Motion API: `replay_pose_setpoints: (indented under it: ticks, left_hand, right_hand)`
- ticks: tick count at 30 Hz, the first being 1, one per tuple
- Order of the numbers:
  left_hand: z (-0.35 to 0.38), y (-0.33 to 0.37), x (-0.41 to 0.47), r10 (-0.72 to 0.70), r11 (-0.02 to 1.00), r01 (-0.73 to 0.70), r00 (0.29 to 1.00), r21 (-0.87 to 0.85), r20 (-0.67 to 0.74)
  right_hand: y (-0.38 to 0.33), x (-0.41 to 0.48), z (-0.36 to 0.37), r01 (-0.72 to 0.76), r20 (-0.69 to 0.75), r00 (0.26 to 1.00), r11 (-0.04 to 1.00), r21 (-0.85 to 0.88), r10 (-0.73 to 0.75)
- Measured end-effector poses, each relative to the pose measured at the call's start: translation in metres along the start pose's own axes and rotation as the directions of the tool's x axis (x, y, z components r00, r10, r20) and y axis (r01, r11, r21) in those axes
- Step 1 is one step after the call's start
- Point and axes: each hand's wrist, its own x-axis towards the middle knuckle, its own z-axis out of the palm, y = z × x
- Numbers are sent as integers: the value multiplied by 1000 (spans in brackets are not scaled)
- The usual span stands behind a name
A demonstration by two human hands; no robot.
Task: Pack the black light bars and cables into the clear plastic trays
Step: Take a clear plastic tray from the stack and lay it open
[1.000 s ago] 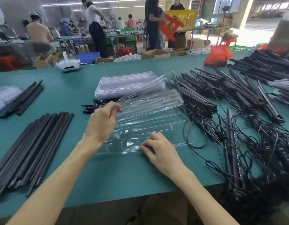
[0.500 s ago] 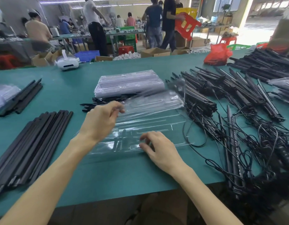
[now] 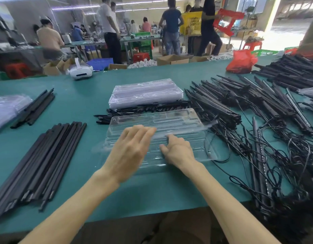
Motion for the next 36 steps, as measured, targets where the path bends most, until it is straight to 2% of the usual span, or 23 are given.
replay_pose_setpoints:
  ticks: [2,4,5,6,8,10,11,13,17,20,23,30,36]
  left_hand:
    - [5,18,-11,136,989,-140,987,-51,-85]
    - [14,31,-19,248,958,-245,969,-148,-1]
    - [19,34,-20,243,956,-224,967,-192,80]
    - [25,34,-22,188,964,-153,971,-218,149]
    - [34,30,-23,-25,946,104,968,-308,250]
    - [39,25,-21,-230,850,364,907,-382,353]
    - [42,22,-19,-293,820,444,868,-361,401]
    - [49,18,-14,-355,822,512,802,-248,480]
    - [55,20,-6,-356,884,458,794,-99,492]
    - [57,14,-7,-342,901,433,753,-32,562]
    - [59,9,-11,-336,900,436,725,-23,601]
    - [65,6,-14,-326,882,464,723,-79,609]
    - [69,4,-16,-331,870,488,689,-74,644]
  right_hand:
    - [1,2,-2,5,28,1000,1000,9,-5]
    - [2,2,-3,1,34,999,999,45,-3]
    - [3,2,-3,3,23,1000,998,61,-4]
    - [4,1,-2,8,6,1000,997,76,-8]
    - [6,0,1,26,-32,999,994,109,-23]
    - [8,-1,3,41,-53,998,989,140,-34]
    - [9,-1,4,44,-58,998,987,157,-35]
    - [11,-1,5,59,-70,996,983,175,-47]
    - [13,-4,5,103,-78,993,971,218,-88]
    - [14,-6,6,126,-94,990,965,229,-107]
    - [13,-5,6,128,-118,987,969,210,-105]
    - [12,-7,3,167,-110,983,966,199,-147]
    - [12,-8,3,153,-101,986,963,222,-133]
